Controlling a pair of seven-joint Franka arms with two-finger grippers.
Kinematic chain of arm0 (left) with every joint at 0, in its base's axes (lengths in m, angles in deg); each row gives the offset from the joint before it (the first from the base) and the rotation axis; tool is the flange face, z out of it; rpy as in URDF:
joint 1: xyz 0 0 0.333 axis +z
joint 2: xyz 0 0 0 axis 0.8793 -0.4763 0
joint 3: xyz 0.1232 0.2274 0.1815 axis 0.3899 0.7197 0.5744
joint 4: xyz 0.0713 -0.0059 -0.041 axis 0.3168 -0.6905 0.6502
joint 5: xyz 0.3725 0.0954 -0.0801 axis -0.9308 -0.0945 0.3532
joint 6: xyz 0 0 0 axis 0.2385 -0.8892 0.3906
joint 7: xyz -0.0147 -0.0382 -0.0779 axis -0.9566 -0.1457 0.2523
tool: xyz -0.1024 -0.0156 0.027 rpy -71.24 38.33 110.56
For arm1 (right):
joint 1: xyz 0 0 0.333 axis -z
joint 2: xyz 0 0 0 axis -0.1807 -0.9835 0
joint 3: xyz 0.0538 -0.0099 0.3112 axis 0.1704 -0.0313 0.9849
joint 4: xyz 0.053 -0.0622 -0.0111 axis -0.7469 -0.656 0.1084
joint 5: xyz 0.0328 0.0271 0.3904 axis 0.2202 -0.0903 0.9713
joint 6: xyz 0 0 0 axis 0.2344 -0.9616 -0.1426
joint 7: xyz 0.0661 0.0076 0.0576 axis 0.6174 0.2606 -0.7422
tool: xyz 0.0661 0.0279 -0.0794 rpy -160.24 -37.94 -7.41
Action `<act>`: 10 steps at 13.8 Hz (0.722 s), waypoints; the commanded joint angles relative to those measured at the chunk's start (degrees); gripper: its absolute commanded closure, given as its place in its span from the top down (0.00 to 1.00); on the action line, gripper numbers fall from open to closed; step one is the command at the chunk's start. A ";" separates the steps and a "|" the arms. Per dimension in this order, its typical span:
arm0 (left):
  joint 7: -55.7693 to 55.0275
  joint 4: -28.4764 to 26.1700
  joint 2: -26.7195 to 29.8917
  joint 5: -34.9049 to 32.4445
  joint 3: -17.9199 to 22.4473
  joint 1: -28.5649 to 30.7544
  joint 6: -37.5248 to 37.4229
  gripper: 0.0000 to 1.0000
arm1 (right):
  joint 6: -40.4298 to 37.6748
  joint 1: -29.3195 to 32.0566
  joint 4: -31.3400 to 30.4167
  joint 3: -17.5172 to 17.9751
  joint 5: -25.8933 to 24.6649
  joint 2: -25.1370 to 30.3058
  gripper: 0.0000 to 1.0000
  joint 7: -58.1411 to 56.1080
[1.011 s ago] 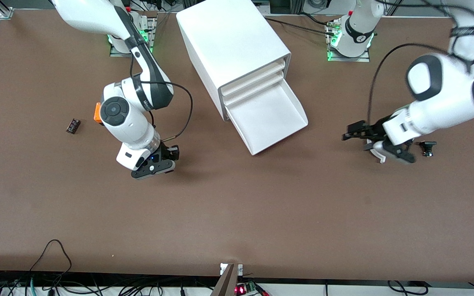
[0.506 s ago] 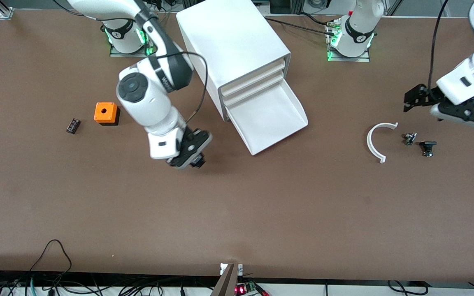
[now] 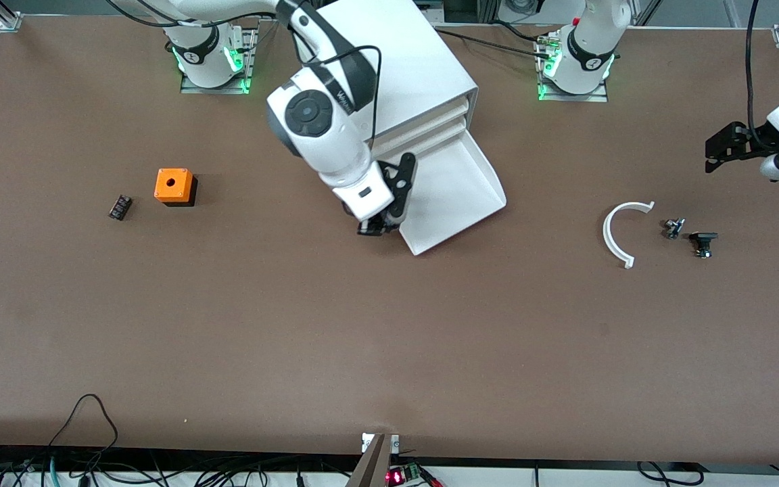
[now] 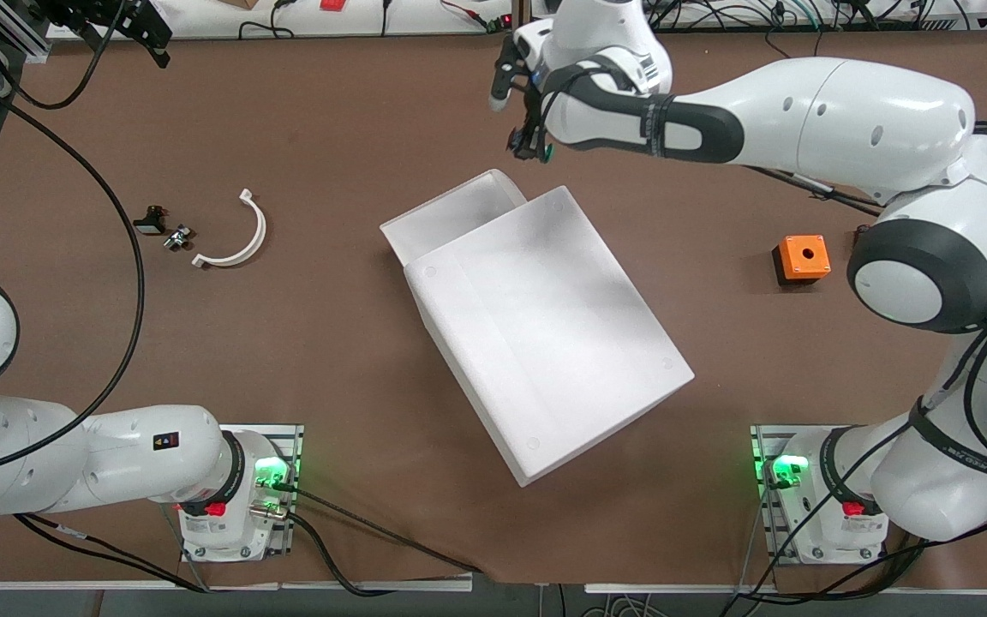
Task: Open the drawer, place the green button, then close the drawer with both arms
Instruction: 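Carry the button with the right gripper into the open drawer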
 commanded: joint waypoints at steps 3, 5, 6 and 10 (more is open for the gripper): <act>-0.80 1.31 -1.04 -1.54 0.76 -0.78 -0.69 1.00 | -10.08 -5.77 12.24 0.08 -1.00 -6.23 0.33 -8.50; -0.80 1.49 -1.04 -1.54 0.85 -0.96 -0.69 1.00 | -10.98 -7.44 13.41 -0.18 -2.15 -7.64 0.33 -8.59; -1.15 1.49 -1.04 -1.54 0.85 -0.96 -0.69 1.00 | -10.90 -7.88 13.41 -0.27 -2.84 -8.69 0.33 -8.59; -2.64 1.49 -1.39 -1.36 0.68 -1.22 0.27 1.00 | -10.11 -9.99 14.11 -0.36 -6.28 -11.86 0.33 -11.39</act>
